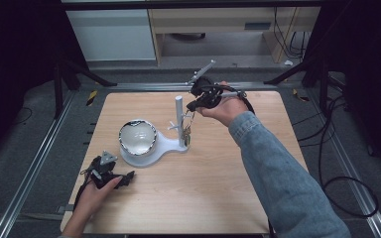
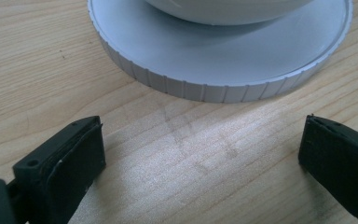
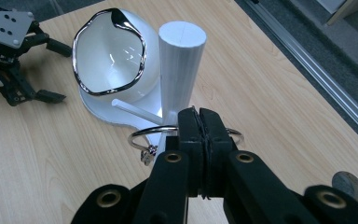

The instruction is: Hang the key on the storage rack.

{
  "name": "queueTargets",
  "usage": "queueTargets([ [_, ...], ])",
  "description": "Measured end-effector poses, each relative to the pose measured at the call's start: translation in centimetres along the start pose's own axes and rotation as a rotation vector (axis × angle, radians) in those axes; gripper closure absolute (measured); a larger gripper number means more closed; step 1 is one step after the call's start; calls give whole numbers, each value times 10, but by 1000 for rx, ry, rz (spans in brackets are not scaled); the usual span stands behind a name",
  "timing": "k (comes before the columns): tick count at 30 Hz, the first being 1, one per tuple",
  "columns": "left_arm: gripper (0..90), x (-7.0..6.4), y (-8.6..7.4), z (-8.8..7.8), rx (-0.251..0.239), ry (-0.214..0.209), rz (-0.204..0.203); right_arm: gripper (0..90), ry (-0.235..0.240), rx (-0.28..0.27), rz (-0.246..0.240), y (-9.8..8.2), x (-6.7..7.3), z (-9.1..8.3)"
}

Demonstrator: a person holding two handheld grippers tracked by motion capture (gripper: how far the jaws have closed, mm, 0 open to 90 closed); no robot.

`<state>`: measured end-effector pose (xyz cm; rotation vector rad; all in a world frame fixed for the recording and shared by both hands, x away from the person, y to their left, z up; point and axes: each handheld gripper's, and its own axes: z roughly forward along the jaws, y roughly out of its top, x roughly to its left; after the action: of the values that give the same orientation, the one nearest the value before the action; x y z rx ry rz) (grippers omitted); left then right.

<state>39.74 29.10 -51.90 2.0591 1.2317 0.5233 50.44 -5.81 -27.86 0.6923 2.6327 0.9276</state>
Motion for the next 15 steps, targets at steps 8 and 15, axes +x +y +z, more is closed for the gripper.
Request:
queueTargets([
  [8,0,0,0,0,-1,-2,2,874,22,0,-5,-3,-3,3],
  [15,0,0,0,0,-1,-2,2,833,-15,-26,17,-9,-13,-7],
])
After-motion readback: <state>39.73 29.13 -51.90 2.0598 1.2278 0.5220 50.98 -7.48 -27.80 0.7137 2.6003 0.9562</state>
